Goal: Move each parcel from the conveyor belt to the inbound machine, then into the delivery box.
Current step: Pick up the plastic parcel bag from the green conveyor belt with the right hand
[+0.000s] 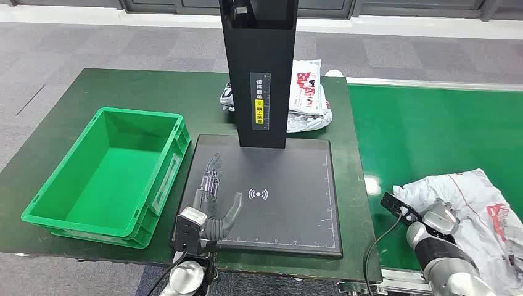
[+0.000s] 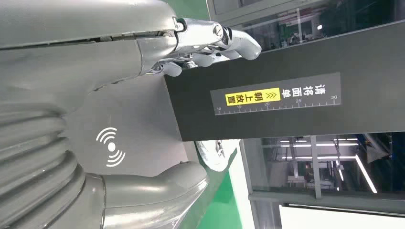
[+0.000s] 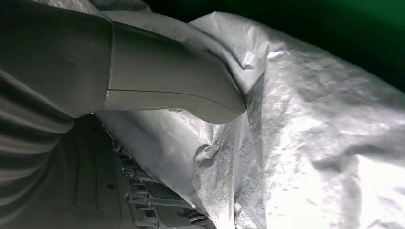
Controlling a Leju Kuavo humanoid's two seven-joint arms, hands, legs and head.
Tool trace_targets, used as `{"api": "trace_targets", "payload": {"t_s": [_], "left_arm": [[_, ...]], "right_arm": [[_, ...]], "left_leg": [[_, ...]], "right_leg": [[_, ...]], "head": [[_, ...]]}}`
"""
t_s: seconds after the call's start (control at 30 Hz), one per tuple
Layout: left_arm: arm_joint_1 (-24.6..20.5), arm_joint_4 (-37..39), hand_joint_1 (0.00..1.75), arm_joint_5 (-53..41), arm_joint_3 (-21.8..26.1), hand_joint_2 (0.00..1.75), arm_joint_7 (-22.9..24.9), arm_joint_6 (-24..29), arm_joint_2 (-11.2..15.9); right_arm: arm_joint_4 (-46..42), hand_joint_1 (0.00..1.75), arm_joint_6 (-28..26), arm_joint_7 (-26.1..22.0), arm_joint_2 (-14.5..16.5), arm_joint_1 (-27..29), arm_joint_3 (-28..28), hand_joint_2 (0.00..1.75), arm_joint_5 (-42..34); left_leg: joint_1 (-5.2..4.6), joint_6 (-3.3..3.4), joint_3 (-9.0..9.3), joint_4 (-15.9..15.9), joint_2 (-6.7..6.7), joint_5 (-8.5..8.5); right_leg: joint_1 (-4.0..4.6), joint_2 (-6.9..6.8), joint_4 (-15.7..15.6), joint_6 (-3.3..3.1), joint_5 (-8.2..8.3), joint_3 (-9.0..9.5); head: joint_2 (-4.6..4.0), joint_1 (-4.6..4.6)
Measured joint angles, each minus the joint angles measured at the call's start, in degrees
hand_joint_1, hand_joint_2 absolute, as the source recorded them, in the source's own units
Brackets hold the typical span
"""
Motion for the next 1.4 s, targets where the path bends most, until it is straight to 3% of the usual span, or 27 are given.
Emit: {"api": "trace_targets", "payload": {"t_s": [0.23, 0.37, 0.57, 0.67, 1.03, 1.13, 1.3, 1.4], "left_arm": [[-0.3, 0.6, 0.00, 0.0, 0.0, 1.75, 0.1, 0.0, -0.4], [-0.7, 1.3, 0.00, -0.1, 0.0, 1.75, 0.1, 0.0, -0.6], [-2.3, 4.0, 0.00, -0.1, 0.0, 1.75, -0.5, 0.0, -0.9], [-2.9, 5.1, 0.00, 0.2, 0.0, 1.75, -0.9, 0.3, -0.9], [-3.5, 6.5, 0.00, 1.1, 0.0, 1.75, -1.3, 0.5, -0.9], [-3.6, 6.5, 0.00, 1.3, 0.0, 1.75, -1.3, 0.4, -0.9], [-4.0, 6.7, 0.00, 2.2, 0.0, 1.75, -2.9, 0.1, -0.5], [-4.3, 7.1, 0.00, 2.3, 0.0, 1.75, -3.4, 0.0, -0.3]], "right_arm": [[0.6, 0.02, 1.5, 0.2, -0.1, -0.4, 0.0, 1.75, 0.0], [0.8, 1.75, 3.5, 0.6, -0.3, -0.6, 0.0, 1.75, -0.7], [1.1, 1.75, 4.4, 3.1, -1.2, -1.0, -0.5, 1.75, -1.2], [1.1, 1.75, 1.6, 3.5, -1.6, -1.1, -1.7, 1.75, -3.3], [1.1, 1.75, -4.9, 0.0, -1.6, -1.1, -9.8, 1.75, -11.3], [1.1, 1.75, -4.9, -6.5, -1.4, -0.8, -12.9, 1.75, -17.4], [1.1, 1.75, 7.5, -29.5, -0.5, 0.0, -25.5, 1.75, -39.3], [1.1, 1.75, 9.9, -33.2, 0.7, 0.8, -31.6, 1.75, -42.6]], "left_leg": [[0.00, 0.02, 0.00, 0.0, -0.01, 0.00], [0.00, 0.06, 0.00, 0.1, -0.01, 0.02], [0.02, 0.12, 0.04, 0.2, -0.05, 0.01], [0.02, 0.14, 0.05, 0.2, -0.05, 0.00], [0.02, 0.15, 0.05, 0.2, -0.03, 0.01], [0.03, 0.16, 0.05, 0.2, 0.00, 0.01], [0.03, 0.16, 0.02, 0.2, 0.36, -0.01], [0.03, 0.20, -0.01, 0.2, 0.31, 0.03]], "right_leg": [[0.00, -0.01, 0.0, 0.03, 0.02, 0.03], [0.00, -0.01, 0.0, 0.06, 0.03, 0.04], [0.03, -0.05, 0.0, 0.10, 0.06, 0.16], [0.03, -0.05, 0.0, 0.15, 0.09, 0.19], [0.03, 0.00, 0.0, 0.19, 0.12, 0.19], [0.03, 0.01, 0.0, 0.19, 0.13, 0.18], [0.03, 0.24, 0.0, 0.15, 0.24, 0.09], [0.04, 0.17, 0.0, 0.13, 0.25, 0.05]], "head": [[0.00, 0.00], [0.00, 0.00], [0.00, 0.00], [0.00, 0.00], [0.00, 0.00], [0.00, 0.00], [0.00, 0.02], [0.00, 0.00]]}}
